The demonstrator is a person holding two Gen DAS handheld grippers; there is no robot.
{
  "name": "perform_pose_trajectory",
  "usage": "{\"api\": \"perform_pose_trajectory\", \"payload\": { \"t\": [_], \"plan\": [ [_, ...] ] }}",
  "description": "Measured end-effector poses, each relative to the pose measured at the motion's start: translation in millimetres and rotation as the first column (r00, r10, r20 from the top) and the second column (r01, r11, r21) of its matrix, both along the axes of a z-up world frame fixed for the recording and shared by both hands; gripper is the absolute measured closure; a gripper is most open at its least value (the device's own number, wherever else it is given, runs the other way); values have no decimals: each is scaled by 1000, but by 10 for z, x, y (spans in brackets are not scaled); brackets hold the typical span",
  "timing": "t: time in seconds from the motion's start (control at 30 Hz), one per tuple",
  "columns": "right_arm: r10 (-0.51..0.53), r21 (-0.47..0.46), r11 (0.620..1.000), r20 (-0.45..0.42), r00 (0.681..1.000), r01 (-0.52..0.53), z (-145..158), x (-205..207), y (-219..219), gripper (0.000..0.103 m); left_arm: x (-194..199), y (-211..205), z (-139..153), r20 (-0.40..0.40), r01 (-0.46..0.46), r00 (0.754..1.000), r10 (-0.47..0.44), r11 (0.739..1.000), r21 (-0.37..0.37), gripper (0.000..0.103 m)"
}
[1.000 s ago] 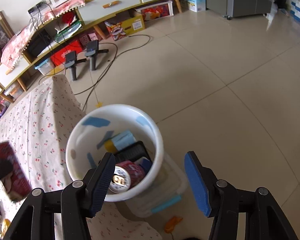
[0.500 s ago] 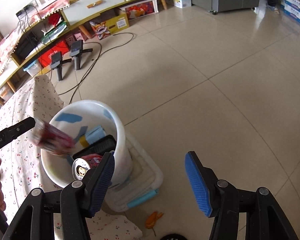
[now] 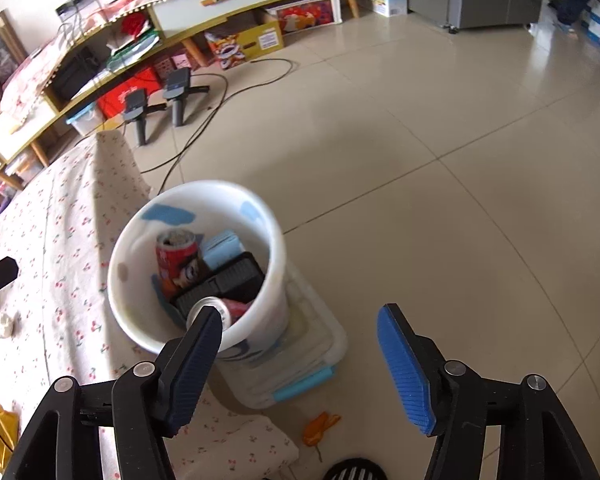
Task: Collect trash
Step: 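Lower the red cartoon can into the wastebasket and open the left tool, then grasp the blue biscuit box with the left tool while the right tool grasps the yellow wrapper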
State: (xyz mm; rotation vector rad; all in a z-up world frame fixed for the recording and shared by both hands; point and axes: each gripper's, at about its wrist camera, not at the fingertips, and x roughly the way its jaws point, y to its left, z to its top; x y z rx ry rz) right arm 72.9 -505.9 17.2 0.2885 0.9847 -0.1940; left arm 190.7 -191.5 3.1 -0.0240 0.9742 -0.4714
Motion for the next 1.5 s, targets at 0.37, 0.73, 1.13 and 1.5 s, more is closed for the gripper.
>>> {"api": "perform_pose_trajectory", "payload": {
  "t": [0.37, 0.73, 1.13, 1.5],
  "plan": [
    [151, -58, 987, 17, 988, -149, 43, 12, 822, 18, -483, 1203, 117, -1, -126, 992, 126, 992, 24, 2],
    [275, -71, 958, -32, 961, -277, -120, 185, 1558, 18, -889, 1883, 72, 2, -199, 980, 199, 977, 75, 2],
    [380, -102, 918, -52, 924, -383, -176, 347, 2241, 18, -1071, 2600, -161, -78, -309, 946, 316, 947, 88, 2],
    [434, -113, 890, -88, 897, -441, -311, 421, 2563, 18, -918, 2927, -465, -258, -336, 909, 328, 942, 13, 3]
  ]
}}
